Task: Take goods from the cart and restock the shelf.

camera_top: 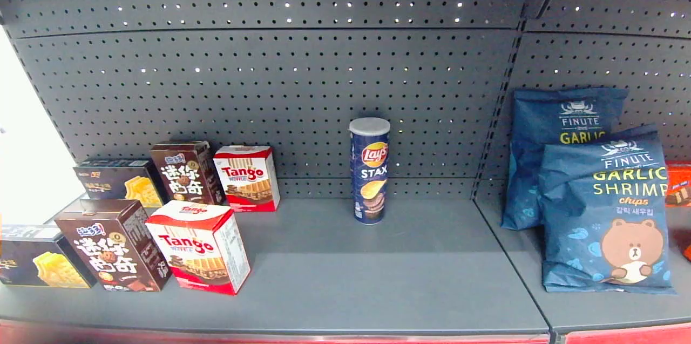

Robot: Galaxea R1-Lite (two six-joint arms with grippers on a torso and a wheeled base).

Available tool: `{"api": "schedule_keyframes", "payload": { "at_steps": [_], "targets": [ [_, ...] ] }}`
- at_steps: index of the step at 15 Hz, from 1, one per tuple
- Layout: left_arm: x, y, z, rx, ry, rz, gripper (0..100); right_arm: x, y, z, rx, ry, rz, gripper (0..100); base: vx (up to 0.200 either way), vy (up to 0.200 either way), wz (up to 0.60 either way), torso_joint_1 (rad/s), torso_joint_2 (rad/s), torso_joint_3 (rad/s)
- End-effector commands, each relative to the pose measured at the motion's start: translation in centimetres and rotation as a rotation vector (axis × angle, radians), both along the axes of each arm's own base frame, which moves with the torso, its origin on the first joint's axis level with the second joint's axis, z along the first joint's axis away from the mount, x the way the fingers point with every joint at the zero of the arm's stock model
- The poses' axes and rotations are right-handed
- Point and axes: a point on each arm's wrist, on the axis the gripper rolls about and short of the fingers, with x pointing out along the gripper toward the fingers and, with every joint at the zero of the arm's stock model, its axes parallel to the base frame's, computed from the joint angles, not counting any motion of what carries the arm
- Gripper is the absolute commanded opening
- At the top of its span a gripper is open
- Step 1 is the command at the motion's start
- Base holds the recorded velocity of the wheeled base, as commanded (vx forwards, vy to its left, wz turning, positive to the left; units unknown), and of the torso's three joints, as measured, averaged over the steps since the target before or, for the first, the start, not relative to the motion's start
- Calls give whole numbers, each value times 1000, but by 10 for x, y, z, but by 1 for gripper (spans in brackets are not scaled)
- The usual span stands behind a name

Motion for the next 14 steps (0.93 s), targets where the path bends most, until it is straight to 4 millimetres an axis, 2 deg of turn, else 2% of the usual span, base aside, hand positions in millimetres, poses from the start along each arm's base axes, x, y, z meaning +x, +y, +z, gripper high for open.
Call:
{"api": "schedule_keyframes", "payload": {
  "at_steps": [1, 13, 14],
  "targets": [
    [0, 0, 0, 0, 0, 1, 100, 0, 0, 0, 0, 1, 0, 100, 0, 0, 0, 0, 0, 0],
    [0, 0, 0, 0, 0, 1, 100, 0, 0, 0, 0, 1, 3, 100, 0, 0, 0, 0, 0, 0],
    [0, 0, 0, 0, 0, 1, 100, 0, 0, 0, 0, 1, 3, 100, 0, 0, 600, 12, -2, 2]
  ]
}}
